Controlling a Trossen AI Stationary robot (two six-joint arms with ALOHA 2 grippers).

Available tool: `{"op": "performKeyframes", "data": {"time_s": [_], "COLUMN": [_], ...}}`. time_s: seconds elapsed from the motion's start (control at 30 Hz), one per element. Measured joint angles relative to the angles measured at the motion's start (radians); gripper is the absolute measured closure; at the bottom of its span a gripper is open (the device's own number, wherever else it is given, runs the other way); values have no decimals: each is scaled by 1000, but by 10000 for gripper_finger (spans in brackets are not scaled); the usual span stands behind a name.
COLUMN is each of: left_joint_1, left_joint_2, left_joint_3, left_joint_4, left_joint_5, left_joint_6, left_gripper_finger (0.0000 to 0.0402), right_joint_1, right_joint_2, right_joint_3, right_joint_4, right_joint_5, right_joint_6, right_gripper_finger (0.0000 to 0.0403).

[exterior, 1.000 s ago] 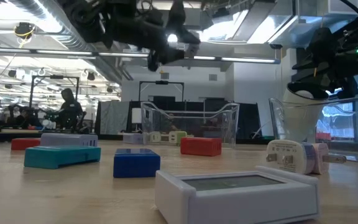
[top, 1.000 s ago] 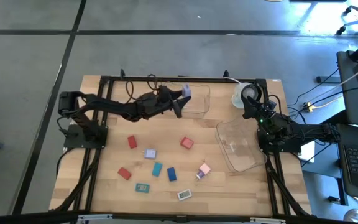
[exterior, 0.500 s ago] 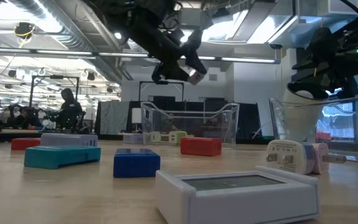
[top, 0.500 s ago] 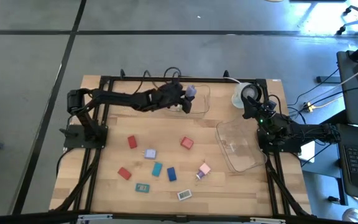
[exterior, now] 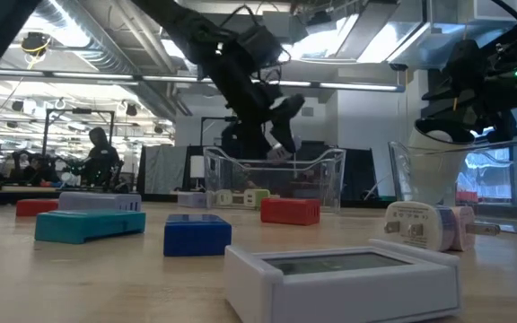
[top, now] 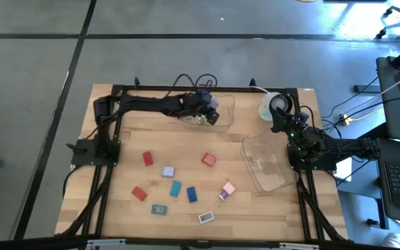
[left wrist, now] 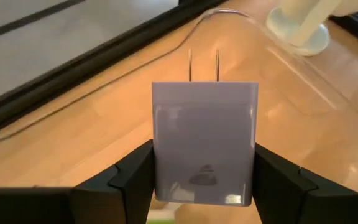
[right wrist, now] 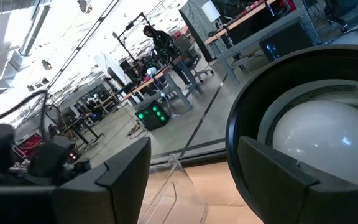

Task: Pick & Place Office items
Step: Put the top left large purple charger adapter into the top transparent bin

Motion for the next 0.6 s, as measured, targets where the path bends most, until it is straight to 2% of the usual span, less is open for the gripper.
{"op": "performKeyframes", "data": {"time_s": [0.37, 0.6], "left_joint_1": [28, 29], "left_joint_2": [68, 69], "left_joint_3": [2, 2], "left_joint_4": [-56, -51], "left_joint_5": [55, 48], "left_joint_6": [-42, -60], "left_gripper_finger": [188, 169], "right_joint_1": [0, 0], "right_joint_2": [0, 0], "right_joint_3": [0, 0], "right_joint_4": [0, 0], "right_joint_5": [0, 0], "right_joint_6": [0, 0], "right_gripper_finger": [156, 157]}}
